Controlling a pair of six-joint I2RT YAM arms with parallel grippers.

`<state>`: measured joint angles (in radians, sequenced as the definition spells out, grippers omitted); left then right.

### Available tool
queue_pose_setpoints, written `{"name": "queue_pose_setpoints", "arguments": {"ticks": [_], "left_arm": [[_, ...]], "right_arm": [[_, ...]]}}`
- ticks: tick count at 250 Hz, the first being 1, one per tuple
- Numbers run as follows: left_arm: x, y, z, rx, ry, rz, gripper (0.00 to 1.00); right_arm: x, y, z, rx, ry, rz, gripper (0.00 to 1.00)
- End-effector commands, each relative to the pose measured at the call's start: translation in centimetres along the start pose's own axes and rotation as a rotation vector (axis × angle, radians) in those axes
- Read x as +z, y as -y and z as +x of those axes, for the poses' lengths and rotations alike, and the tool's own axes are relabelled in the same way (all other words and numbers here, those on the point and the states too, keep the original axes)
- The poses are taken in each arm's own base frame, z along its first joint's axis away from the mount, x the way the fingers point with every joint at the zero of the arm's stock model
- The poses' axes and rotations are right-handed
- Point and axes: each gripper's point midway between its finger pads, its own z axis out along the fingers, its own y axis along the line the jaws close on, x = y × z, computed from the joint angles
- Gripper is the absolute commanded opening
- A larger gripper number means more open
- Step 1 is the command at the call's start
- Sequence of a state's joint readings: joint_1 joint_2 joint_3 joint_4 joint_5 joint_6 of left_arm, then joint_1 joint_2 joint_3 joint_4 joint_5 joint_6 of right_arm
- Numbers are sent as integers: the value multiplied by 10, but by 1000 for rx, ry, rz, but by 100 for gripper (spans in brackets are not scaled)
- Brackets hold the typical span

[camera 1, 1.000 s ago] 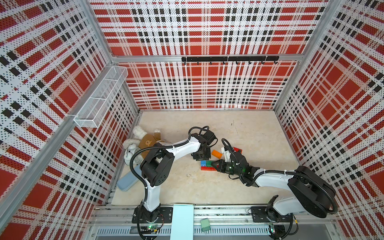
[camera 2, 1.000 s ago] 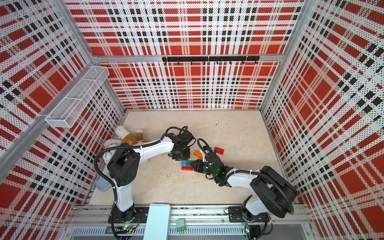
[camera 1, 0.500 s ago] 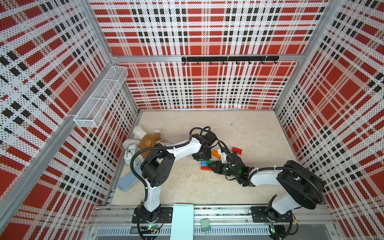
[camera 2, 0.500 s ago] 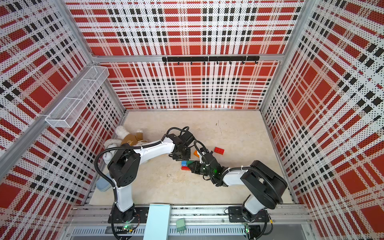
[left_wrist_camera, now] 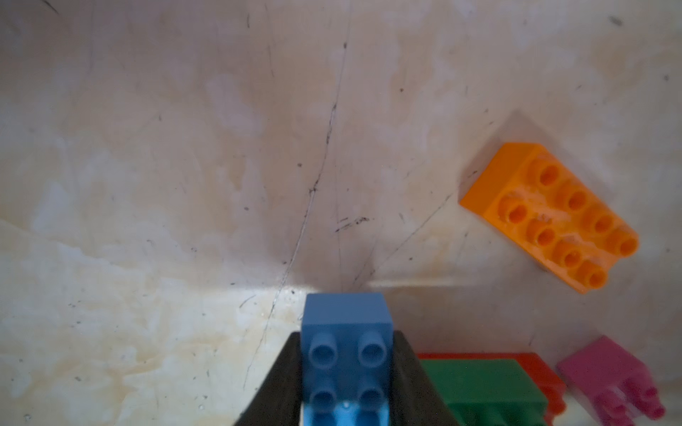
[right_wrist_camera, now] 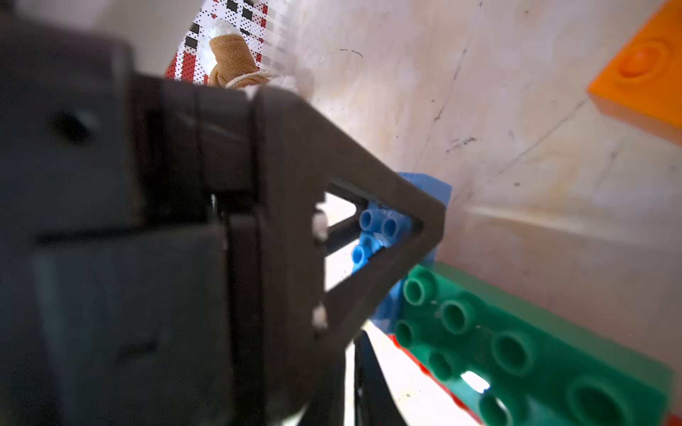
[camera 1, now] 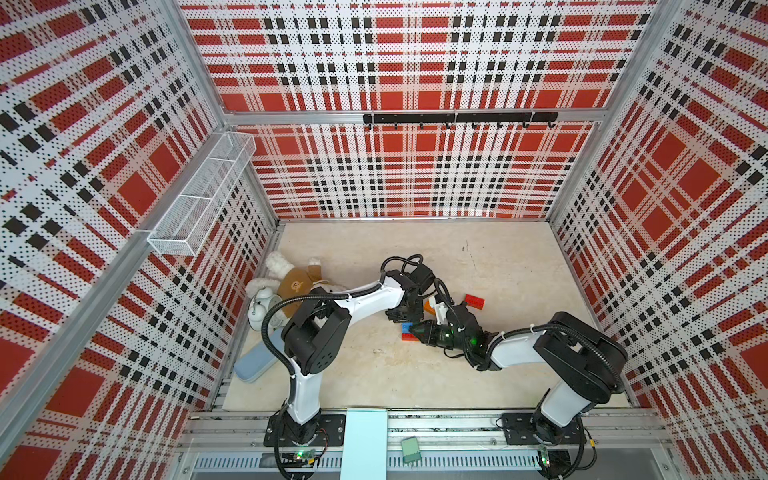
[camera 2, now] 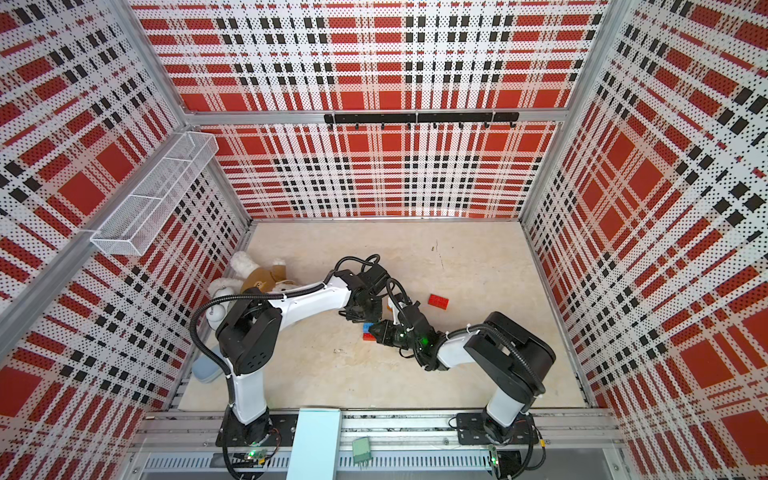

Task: Assemble a small pinwheel with lego
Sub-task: Assemble the lego brick with the lego brick.

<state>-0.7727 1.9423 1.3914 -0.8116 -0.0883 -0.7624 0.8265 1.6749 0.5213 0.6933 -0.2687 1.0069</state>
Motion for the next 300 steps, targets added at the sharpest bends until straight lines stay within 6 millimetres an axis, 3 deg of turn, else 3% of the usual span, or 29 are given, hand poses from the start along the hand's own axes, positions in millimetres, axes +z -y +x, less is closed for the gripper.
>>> {"name": "queue_pose_setpoints", "arguments": {"ticks": [1,52,133,219,300], "left_arm": [[1,0,5,-2,4,-10,34],[2,1,6,-7,1,-5,34],[-1,2,9,-17,9,7,34],[0,2,14,-35,7,13,34],[0,2,16,-41,17,16,34]], "right_arm": [[6,-16,-9,-18,36,-46,9],[8,4,-9,-25,51,50,7],[16,15,-8,-36,63,100,6],[8,50,-1,13,59,292,4],[2,68,8,50,48,357,2]]}}
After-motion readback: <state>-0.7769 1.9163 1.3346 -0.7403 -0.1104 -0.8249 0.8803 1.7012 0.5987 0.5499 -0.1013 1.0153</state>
